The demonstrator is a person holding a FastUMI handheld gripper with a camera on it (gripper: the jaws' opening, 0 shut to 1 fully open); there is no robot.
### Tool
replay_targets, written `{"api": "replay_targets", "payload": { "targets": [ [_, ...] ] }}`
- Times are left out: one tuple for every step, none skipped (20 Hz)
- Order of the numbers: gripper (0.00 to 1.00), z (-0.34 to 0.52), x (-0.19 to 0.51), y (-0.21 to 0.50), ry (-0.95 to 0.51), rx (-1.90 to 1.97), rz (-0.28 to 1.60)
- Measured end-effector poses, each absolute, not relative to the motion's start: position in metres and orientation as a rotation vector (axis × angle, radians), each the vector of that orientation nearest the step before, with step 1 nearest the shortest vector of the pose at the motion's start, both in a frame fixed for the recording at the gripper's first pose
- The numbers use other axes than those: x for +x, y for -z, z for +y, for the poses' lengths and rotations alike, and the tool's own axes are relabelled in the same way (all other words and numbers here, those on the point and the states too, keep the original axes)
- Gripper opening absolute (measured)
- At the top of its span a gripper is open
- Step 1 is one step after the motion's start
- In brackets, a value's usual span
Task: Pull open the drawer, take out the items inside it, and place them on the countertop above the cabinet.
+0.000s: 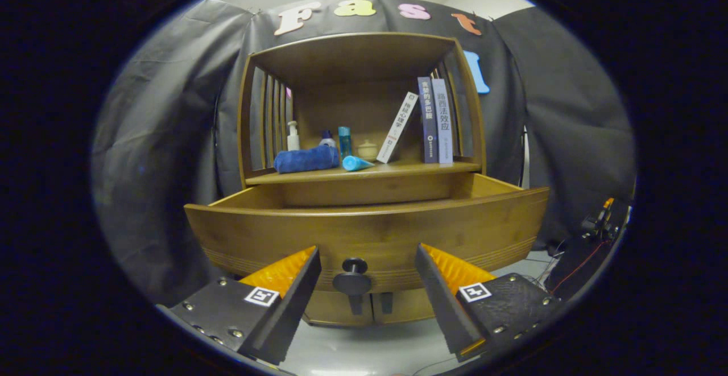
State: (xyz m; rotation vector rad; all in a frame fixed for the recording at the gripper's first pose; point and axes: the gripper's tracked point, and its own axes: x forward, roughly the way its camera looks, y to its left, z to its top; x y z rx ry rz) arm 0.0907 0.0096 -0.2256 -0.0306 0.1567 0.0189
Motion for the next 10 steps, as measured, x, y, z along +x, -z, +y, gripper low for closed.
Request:
{"api": "replay_targets", "payload": {
  "targets": [
    [0.99, 0.011, 0.096, 0.226, -0.018, -0.033, 0.154],
    [0.99, 0.013, 0.099, 0.23, -0.017, -0.033, 0.156],
    [0.99, 0.015, 0.105, 0.235, -0.018, -0.034, 0.161],
    [0.99, 0.017, 0.111, 0.24, -0.017, -0.042, 0.168],
    [0.99, 0.015, 0.119, 0.245, -0.001, -0.061, 0.178],
    [0.99, 0.014, 0.127, 0.239, 0.01, -0.088, 0.131],
    [0.98, 0.01, 0.128, 0.241, 0.007, -0.118, 0.136],
    [0.96, 0.01, 0.13, 0.236, -0.003, -0.117, 0.11],
    [0.97, 0.011, 0.133, 0.236, -0.013, -0.085, 0.103],
    [0.96, 0.012, 0.137, 0.231, -0.019, -0.067, 0.076]
  ]
}}
